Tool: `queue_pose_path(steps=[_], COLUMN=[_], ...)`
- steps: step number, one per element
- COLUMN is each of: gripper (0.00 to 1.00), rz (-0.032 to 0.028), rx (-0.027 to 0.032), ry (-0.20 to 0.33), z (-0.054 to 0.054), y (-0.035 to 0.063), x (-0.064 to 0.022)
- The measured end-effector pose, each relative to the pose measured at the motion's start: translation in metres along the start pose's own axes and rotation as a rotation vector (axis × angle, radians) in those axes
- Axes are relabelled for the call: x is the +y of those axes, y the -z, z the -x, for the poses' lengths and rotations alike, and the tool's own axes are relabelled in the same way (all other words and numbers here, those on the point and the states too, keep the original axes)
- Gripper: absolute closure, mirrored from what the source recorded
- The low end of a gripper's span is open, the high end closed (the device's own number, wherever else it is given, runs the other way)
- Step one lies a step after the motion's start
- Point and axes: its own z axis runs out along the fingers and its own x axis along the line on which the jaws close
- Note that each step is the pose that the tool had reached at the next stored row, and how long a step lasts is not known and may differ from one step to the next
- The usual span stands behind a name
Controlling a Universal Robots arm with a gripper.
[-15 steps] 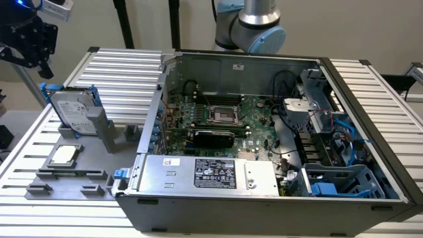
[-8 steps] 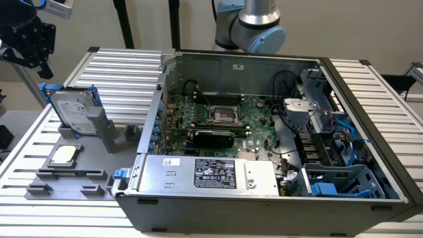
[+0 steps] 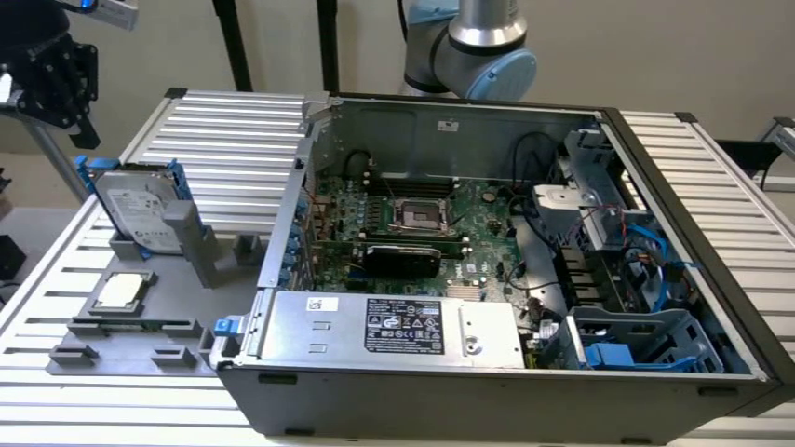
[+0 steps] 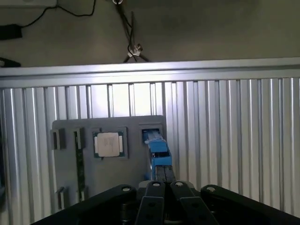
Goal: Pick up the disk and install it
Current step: 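Pick up the disk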
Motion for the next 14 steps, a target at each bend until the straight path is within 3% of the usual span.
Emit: queue_pose_path(steps=[5,12,14], gripper=[0.89,0.88,0.82], rz=[0.0007,0.0007,0.0008], rx=[0.0017,0.0020,0.0024], ry=[0.054,0.063,0.064], z=[0.0002,0.0002,0.0002], y=[0.0001,0.0001,0.0000], x=[-0.0039,-0.0066,-0.0066])
